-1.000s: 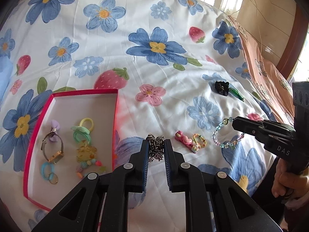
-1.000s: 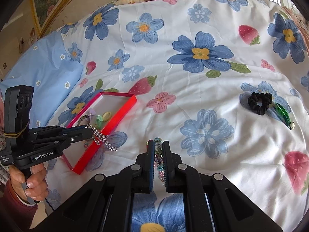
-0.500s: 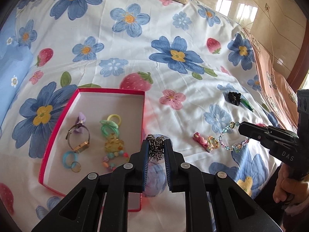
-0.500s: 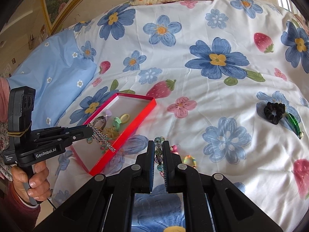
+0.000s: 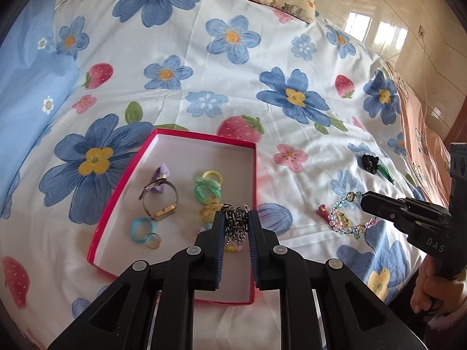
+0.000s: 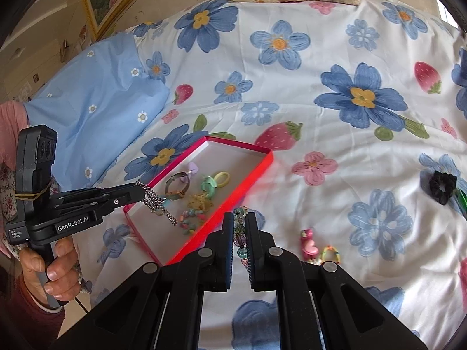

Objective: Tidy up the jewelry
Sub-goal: 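Carry the silver chain and beaded strand into the box and open both tools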

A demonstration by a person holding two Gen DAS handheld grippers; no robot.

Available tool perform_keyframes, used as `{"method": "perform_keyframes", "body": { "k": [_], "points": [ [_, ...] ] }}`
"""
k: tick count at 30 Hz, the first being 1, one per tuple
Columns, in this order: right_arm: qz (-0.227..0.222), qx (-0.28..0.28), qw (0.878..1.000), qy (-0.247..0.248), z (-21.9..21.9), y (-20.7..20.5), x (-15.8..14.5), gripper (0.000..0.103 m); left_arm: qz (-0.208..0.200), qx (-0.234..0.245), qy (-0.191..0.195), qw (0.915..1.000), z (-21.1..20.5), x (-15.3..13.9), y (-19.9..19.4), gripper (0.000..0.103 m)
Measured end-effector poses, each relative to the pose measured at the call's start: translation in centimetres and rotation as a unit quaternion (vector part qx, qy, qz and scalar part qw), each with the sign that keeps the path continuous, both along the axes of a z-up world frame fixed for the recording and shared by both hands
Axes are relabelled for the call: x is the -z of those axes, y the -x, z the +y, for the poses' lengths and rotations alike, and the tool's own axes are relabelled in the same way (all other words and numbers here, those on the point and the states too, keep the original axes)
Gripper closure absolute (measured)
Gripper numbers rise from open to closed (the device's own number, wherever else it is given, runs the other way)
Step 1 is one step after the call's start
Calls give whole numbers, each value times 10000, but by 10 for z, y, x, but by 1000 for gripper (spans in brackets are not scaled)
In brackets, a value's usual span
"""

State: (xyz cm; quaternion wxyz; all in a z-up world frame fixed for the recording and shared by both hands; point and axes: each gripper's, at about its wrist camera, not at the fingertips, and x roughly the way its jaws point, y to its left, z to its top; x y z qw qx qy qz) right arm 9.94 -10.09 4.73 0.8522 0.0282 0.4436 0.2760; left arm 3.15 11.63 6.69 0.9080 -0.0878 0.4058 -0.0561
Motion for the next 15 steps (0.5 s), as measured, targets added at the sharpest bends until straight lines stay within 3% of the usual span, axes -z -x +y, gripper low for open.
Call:
{"method": "perform_keyframes", "body": {
  "k": [15],
  "points": [
    [208,-745,9969,-147,88,-3,17,96,182,-550,89,9983,52,17,6,89]
  ]
}}
